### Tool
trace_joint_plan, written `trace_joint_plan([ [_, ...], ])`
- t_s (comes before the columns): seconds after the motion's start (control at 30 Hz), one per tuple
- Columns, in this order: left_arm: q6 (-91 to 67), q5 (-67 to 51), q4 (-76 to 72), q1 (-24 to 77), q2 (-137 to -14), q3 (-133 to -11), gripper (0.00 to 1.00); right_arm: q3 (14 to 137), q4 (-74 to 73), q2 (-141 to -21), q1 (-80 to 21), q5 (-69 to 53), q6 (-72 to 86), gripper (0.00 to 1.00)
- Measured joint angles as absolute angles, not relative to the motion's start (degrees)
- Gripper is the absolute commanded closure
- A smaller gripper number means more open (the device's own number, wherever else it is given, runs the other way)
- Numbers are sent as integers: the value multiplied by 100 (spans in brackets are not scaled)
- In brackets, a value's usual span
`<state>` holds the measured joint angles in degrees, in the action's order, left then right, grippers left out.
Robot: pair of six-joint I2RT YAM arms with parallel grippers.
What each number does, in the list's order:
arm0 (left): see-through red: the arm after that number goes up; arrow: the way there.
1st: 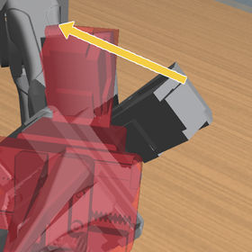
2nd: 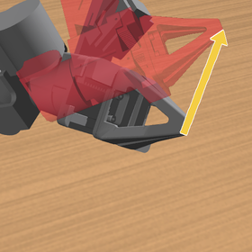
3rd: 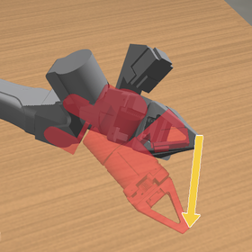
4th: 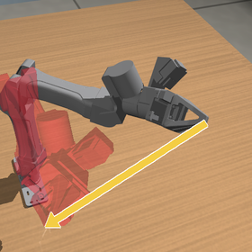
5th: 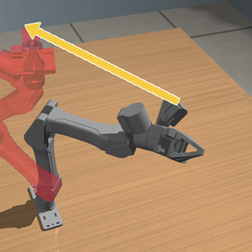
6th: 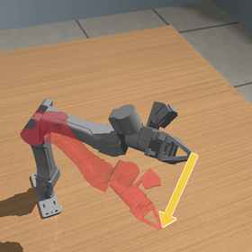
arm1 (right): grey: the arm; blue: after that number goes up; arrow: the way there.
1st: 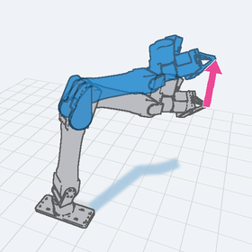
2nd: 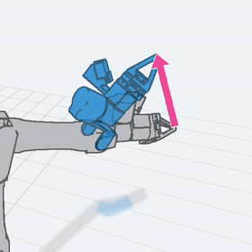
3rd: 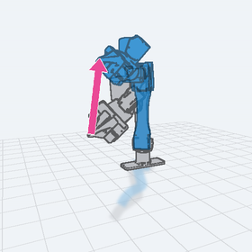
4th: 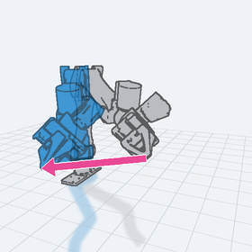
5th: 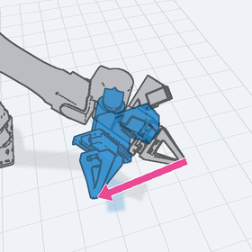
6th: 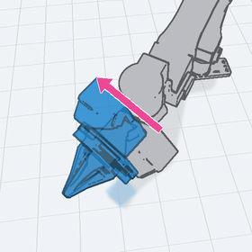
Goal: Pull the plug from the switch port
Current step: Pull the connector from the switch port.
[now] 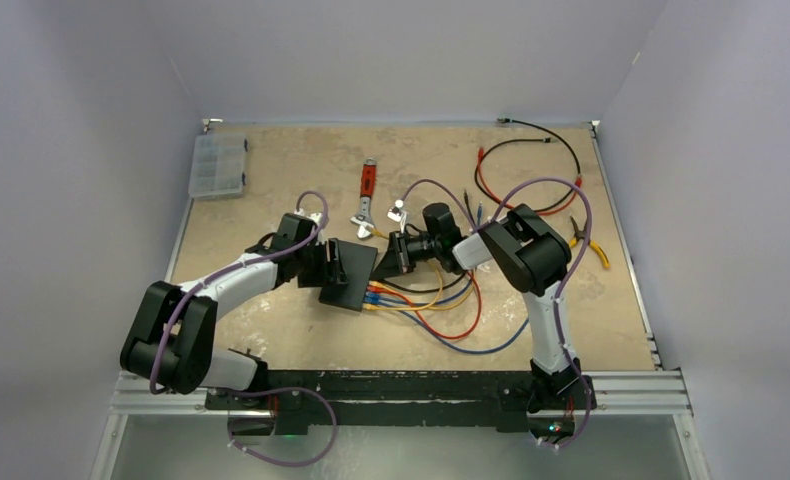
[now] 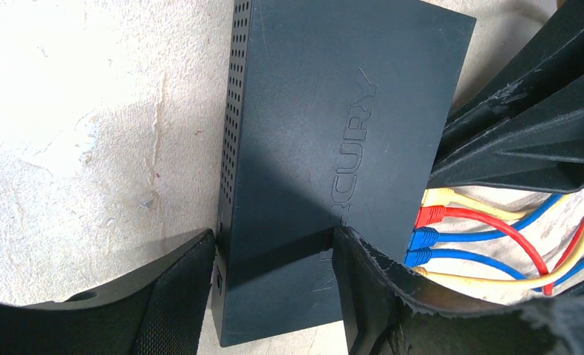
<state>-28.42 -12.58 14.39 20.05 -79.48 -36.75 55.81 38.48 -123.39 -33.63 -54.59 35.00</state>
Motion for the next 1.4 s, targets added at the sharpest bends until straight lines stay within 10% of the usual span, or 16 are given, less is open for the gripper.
trace_joint_plan([
  [0.17, -2838, -1253, 1441, 2008, -7948, -3675, 41, 5592, 3872, -12374, -3343, -5498, 3527, 100],
  [1.4, -2864, 2132, 2414, 4963, -8451, -4644, 31, 5371, 4246, -12313, -3365, -5378, 3489, 100],
])
